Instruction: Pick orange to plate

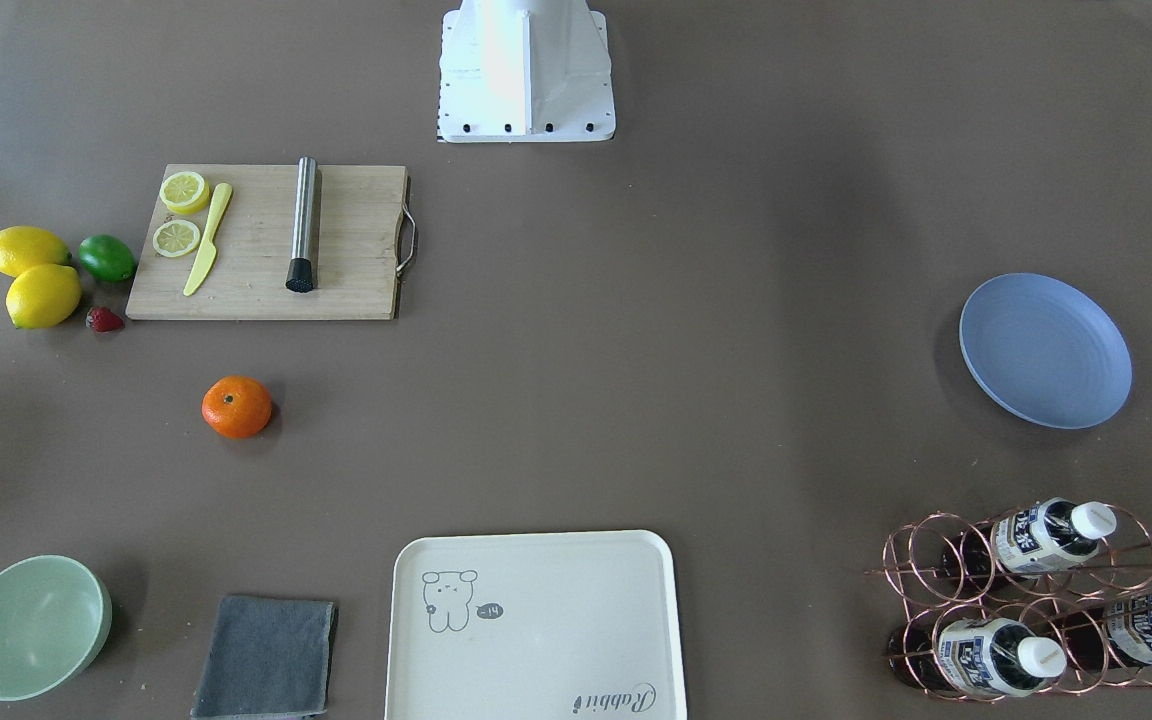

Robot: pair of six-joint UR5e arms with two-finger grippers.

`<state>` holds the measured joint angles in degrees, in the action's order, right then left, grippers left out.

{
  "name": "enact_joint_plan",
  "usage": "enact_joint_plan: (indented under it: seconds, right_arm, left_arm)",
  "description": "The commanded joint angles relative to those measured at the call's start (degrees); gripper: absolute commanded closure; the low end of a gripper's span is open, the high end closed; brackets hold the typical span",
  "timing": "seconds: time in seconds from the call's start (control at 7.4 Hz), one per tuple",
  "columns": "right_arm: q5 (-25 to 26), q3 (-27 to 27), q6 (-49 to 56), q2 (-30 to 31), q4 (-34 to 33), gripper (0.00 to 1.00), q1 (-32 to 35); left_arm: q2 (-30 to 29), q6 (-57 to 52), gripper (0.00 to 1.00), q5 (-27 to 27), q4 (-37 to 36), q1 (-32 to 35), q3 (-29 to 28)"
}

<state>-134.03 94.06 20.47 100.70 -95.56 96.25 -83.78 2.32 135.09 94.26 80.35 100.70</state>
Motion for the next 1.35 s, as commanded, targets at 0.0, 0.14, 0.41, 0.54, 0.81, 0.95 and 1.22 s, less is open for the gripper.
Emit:
enact_joint_plan:
  seconds: [0.0,0.14,0.41,0.54,0.81,0.95,1.22]
  right_arm:
    - [-0.96,0.16,-0.51,-0.24,0.11,0.00,-1.23]
    - [-1.32,0.16,-0.69,-0.68,0.11,0.00,-1.59]
    - [-5.87,0.16,-0.69,-0.68,0.11,0.00,-2.81]
    - [-5.89,0.25,-0.60,-0.68,0.20,0.00,-3.17]
    - [-5.89,1.04,-0.43,-0.68,0.46,0.00,-3.43]
    - [-5.89,1.30,-0.43,-0.68,0.46,0.00,-3.78]
    - [-5.80,2.61,-0.34,-0.77,0.55,0.00,-4.66]
  left_arm:
    - [-2.59,0.05,0.02,-2.53,0.66,-4.82,-3.81]
    - [-4.70,1.27,0.02,-2.81,3.53,-5.12,-8.45]
    - [-7.69,7.13,0.03,-3.08,23.57,-5.38,-23.52]
    - [-9.63,12.04,0.03,-3.08,29.34,-5.82,-28.05]
    - [-9.73,13.05,0.02,-2.82,32.11,-8.55,-29.85]
    - [-9.74,13.06,0.02,-2.73,32.56,-8.55,-30.38]
    - [-9.74,13.06,0.21,-2.81,35.72,-8.55,-32.93]
